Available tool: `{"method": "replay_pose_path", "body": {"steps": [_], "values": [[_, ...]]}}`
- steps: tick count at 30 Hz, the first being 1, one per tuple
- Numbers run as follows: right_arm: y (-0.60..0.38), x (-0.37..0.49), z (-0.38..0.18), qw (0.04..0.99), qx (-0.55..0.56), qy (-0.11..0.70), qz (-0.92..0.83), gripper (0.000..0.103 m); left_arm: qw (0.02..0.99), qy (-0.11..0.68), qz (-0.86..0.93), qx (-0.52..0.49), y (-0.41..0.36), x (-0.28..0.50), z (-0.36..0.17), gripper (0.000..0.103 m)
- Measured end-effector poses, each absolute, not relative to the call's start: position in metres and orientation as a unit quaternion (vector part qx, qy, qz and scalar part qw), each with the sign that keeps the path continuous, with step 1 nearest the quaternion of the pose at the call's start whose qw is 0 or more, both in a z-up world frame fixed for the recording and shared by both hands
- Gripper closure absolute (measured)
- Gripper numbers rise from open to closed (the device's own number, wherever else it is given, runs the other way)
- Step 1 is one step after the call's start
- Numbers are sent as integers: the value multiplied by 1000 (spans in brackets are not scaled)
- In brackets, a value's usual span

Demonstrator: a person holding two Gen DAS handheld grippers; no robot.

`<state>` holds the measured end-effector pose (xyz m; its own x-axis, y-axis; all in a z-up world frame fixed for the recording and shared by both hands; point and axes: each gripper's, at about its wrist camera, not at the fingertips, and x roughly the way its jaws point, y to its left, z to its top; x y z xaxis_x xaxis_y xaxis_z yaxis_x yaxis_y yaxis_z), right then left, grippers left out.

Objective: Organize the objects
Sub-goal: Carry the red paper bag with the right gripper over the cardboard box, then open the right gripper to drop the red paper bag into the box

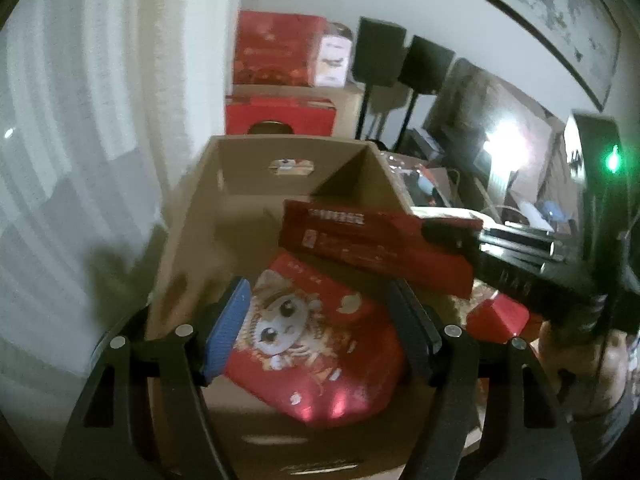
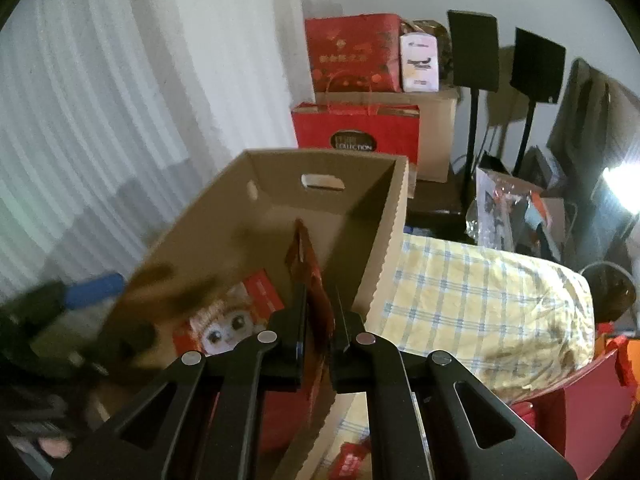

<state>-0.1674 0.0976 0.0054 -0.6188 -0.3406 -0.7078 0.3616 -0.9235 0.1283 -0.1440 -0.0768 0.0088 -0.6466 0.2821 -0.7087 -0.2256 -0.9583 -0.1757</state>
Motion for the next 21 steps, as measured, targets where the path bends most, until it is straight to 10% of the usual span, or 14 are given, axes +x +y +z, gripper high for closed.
{"method": "replay_pose_path", "body": {"steps": [14,21], "values": [[37,-122,-33,220,377,181,-881,94,97,-78,900,-419,-122,-144,-3,35],[33,-108,-41,258,402,157,-865,72,93,-81,898,-421,-129,-142,-5,33]]}}
